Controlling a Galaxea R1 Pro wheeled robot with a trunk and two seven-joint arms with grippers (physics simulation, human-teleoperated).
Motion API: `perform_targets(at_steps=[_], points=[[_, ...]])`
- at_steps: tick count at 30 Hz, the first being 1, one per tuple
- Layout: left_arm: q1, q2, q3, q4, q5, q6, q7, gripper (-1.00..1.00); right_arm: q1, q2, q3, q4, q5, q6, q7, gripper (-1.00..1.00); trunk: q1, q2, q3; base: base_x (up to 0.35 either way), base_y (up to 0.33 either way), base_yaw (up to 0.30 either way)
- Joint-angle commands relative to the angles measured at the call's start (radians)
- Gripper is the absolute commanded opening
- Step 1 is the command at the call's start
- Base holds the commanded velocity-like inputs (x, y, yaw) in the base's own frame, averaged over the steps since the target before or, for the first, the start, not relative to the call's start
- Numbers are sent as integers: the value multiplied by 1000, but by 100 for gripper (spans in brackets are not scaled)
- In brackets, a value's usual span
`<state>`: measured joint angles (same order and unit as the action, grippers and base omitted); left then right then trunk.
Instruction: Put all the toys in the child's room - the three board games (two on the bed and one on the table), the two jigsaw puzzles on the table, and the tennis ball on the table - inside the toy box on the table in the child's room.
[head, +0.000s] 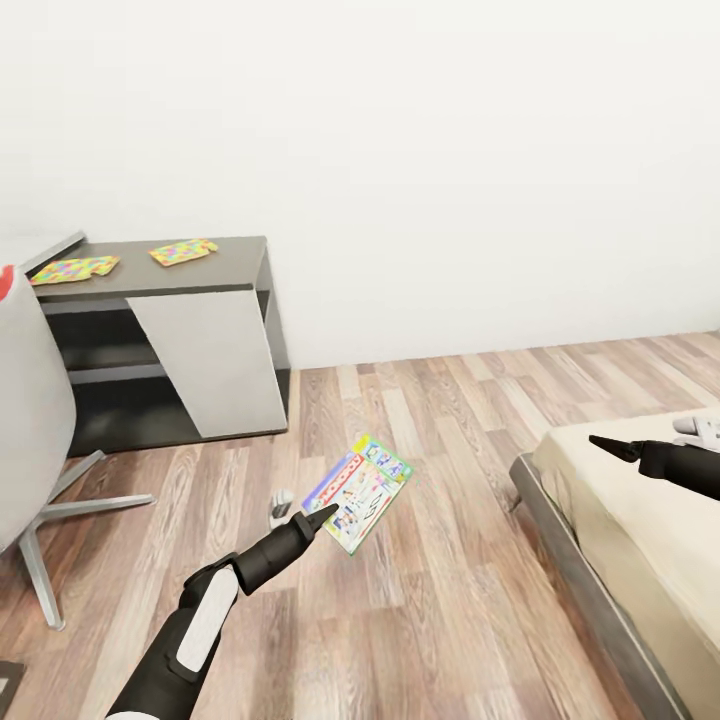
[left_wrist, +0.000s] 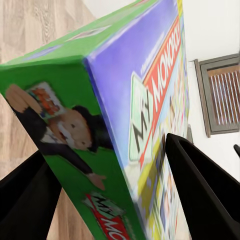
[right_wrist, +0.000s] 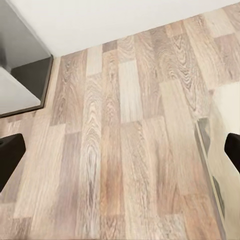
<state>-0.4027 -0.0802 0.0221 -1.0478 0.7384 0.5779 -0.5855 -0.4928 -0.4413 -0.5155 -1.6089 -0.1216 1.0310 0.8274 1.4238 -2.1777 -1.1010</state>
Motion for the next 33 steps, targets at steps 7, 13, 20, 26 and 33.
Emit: perform_targets(at_steps=[7, 13, 20, 26, 33], points=[[-1, -1, 3, 0, 11, 13, 0, -100, 0, 1, 0, 0, -7, 8, -2, 100, 0, 0, 0, 0, 0, 285], [-2, 2, 7, -41, 13, 35, -3, -100, 0, 1, 0, 0, -7, 8, -2, 100, 0, 0, 0, 0, 0, 287], [-104, 21, 73, -127, 20, 224, 6, -100, -1, 5, 24, 0, -6, 8, -3, 100, 0, 0, 0, 0, 0, 288], [-135, 5, 75, -206, 29, 267, 38, -100, -2, 7, 38, 0, -6, 8, -3, 100, 0, 0, 0, 0, 0, 289], [-138, 1, 74, -245, 52, 305, 78, -100, -1, 9, 43, 0, -6, 8, -3, 100, 0, 0, 0, 0, 0, 289]])
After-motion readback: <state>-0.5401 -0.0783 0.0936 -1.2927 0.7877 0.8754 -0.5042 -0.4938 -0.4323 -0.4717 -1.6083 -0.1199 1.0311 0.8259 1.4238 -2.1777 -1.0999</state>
